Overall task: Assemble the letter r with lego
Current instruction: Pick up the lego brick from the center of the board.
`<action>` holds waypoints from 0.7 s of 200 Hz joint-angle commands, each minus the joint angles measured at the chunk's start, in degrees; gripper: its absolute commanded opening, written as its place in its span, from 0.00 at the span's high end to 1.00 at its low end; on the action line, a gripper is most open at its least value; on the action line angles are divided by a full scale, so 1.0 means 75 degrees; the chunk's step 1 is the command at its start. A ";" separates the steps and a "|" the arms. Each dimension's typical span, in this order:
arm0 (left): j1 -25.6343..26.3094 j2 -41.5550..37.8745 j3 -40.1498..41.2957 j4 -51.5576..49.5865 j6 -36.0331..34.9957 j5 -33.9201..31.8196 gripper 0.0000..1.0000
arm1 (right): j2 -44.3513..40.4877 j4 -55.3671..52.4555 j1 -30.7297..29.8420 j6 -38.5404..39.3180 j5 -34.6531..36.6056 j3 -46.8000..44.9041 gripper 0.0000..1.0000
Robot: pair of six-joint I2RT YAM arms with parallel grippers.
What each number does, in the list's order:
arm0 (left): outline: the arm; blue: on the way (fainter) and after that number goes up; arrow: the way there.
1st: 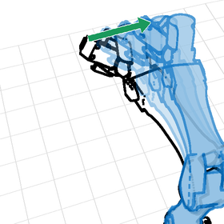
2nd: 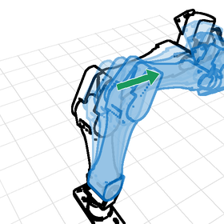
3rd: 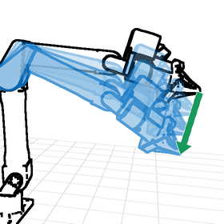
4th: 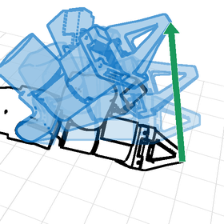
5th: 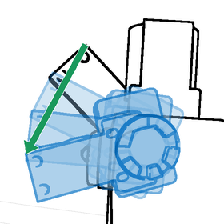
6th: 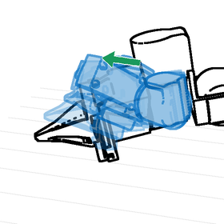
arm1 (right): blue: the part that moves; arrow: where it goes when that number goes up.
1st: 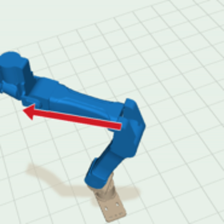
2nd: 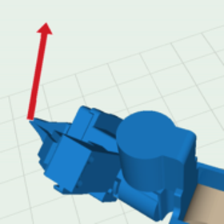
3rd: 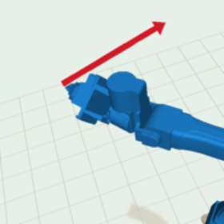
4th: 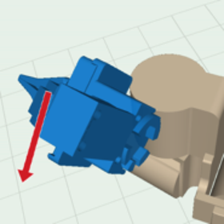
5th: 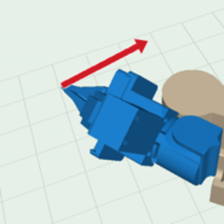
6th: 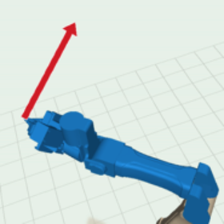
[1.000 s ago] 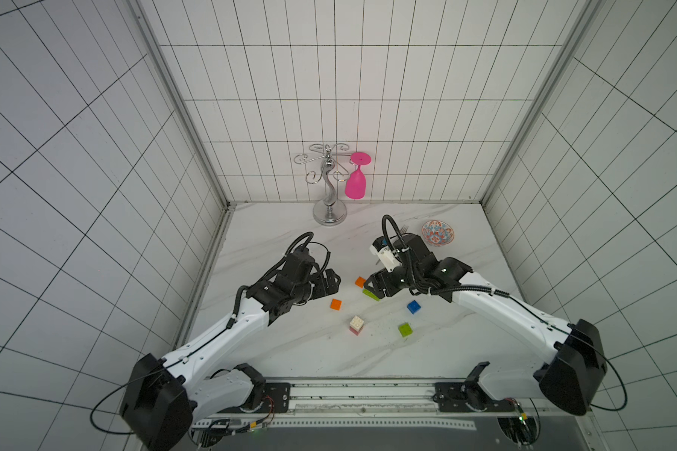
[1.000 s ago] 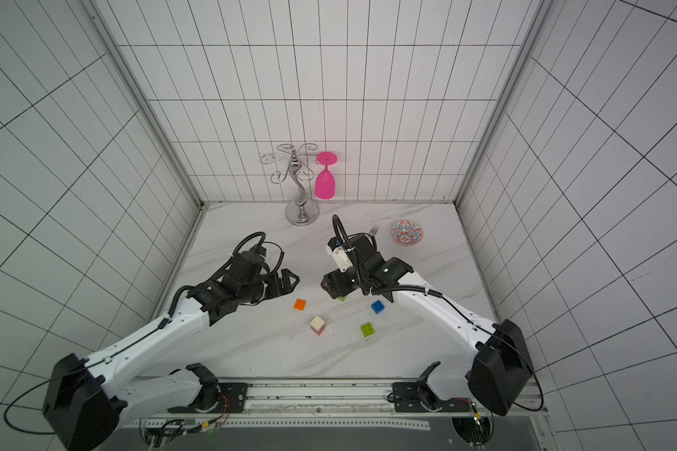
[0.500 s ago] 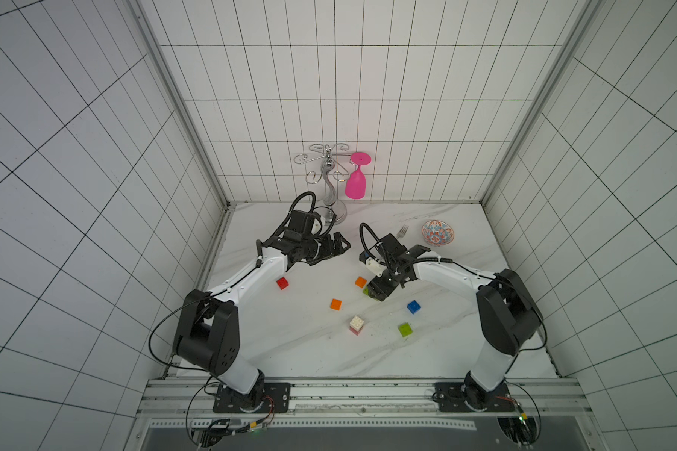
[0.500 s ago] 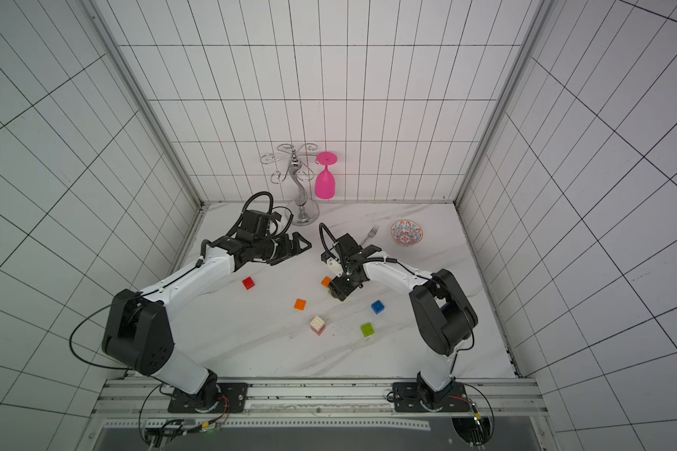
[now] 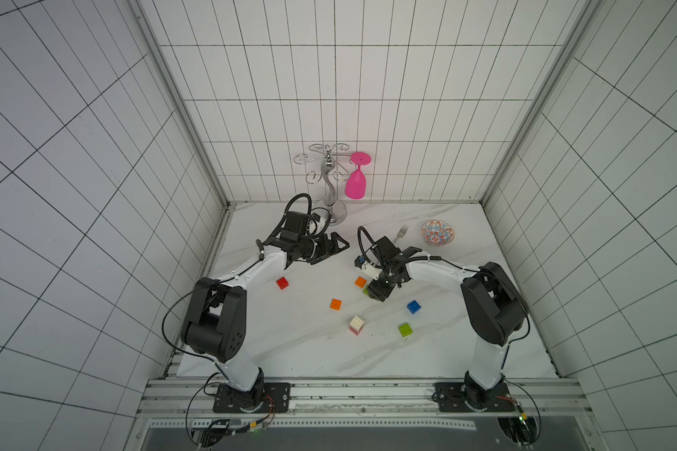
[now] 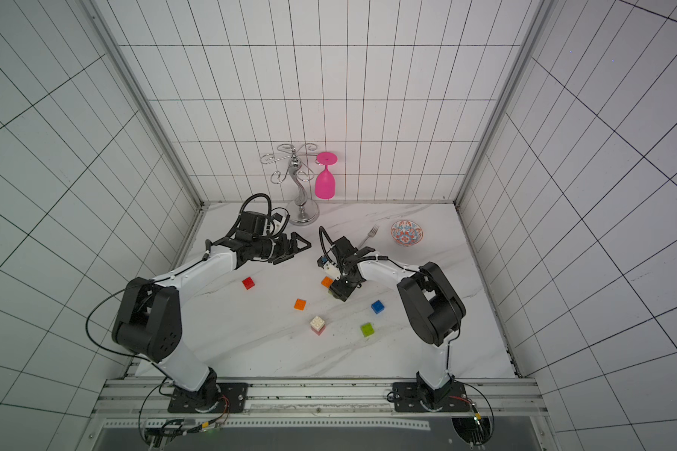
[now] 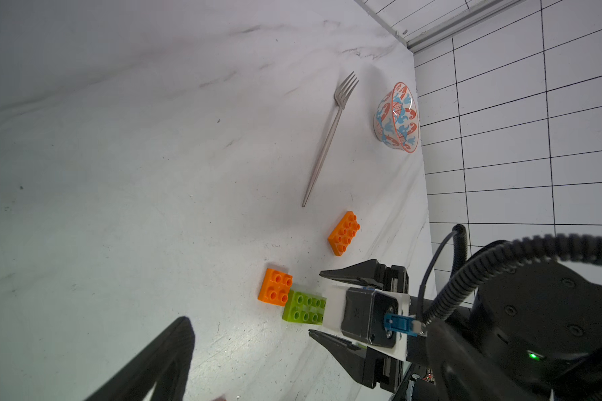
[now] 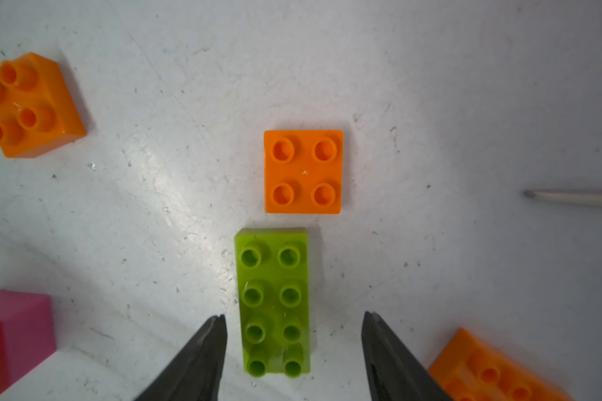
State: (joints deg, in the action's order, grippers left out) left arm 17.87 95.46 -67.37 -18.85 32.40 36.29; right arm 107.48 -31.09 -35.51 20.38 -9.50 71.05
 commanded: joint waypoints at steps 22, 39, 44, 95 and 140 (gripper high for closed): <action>-0.0250 -0.0336 -0.0049 0.0023 -0.0217 0.0128 0.04 | 0.0543 -0.0569 -0.0311 -0.0095 0.0382 0.0464 0.45; -0.0342 -0.0410 -0.0021 0.0007 -0.0219 0.0159 0.04 | 0.0678 -0.0690 -0.0355 -0.0168 0.0410 0.0546 0.45; -0.0363 -0.0413 -0.0022 0.0004 -0.0225 0.0170 0.04 | 0.0692 -0.0709 -0.0354 -0.0200 0.0422 0.0563 0.46; -0.0402 -0.0448 -0.0085 -0.0076 -0.0286 0.0262 0.04 | 0.0671 -0.0974 -0.0397 -0.0981 0.0245 0.0654 0.53; -0.0402 -0.0404 -0.0158 -0.0265 -0.0442 0.0321 0.04 | 0.0246 -0.0321 -0.0853 -0.2229 0.0854 -0.0010 0.57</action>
State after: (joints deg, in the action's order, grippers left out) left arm 14.94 93.49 -67.37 -20.56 30.74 37.74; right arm 111.00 -33.78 -39.20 10.11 -5.15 74.06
